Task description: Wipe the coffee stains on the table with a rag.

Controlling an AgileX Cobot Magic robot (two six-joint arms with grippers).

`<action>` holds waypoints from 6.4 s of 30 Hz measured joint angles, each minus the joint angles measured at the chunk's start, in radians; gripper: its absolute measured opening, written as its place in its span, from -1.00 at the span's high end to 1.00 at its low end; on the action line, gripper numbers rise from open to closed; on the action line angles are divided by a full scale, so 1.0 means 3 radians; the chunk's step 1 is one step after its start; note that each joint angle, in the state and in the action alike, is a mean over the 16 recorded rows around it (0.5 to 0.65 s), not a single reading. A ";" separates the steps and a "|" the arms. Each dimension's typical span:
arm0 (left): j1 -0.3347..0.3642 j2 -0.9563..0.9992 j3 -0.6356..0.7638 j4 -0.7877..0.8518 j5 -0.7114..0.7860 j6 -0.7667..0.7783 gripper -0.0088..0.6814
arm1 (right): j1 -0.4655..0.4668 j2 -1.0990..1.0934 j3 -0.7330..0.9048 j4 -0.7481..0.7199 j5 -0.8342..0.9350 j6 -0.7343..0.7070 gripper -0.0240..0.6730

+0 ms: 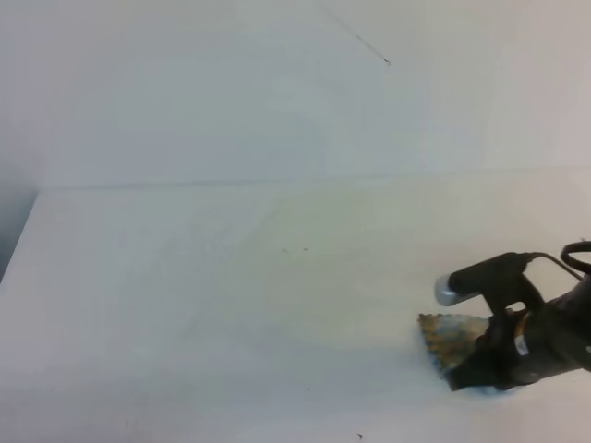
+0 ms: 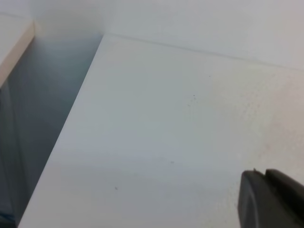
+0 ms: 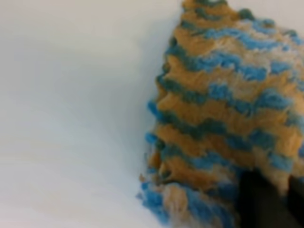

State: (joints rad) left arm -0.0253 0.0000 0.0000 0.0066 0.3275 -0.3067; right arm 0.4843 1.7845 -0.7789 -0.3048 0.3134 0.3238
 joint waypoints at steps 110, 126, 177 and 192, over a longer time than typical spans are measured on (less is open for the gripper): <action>0.0000 0.0000 0.0000 0.0000 0.0000 0.0005 0.98 | 0.0477 -0.4833 0.1541 -0.1181 0.1177 0.1828 0.94; 0.0000 0.0000 0.0000 0.0000 0.0000 -0.0001 0.98 | 0.0226 -0.4915 0.1572 -0.1076 0.1162 0.1603 0.94; 0.0000 0.0000 0.0000 0.0000 0.0000 0.0002 0.98 | -0.1717 -0.6059 0.2700 0.0475 -0.0021 -0.0912 0.94; 0.0000 0.0000 0.0000 0.0000 0.0000 0.0002 0.98 | -0.1712 -0.6059 0.2700 0.0476 -0.0023 -0.0847 0.94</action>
State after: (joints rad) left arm -0.0253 0.0000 0.0000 0.0066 0.3275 -0.3062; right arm -0.0293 -0.0333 0.0310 -0.1618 0.3066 0.0696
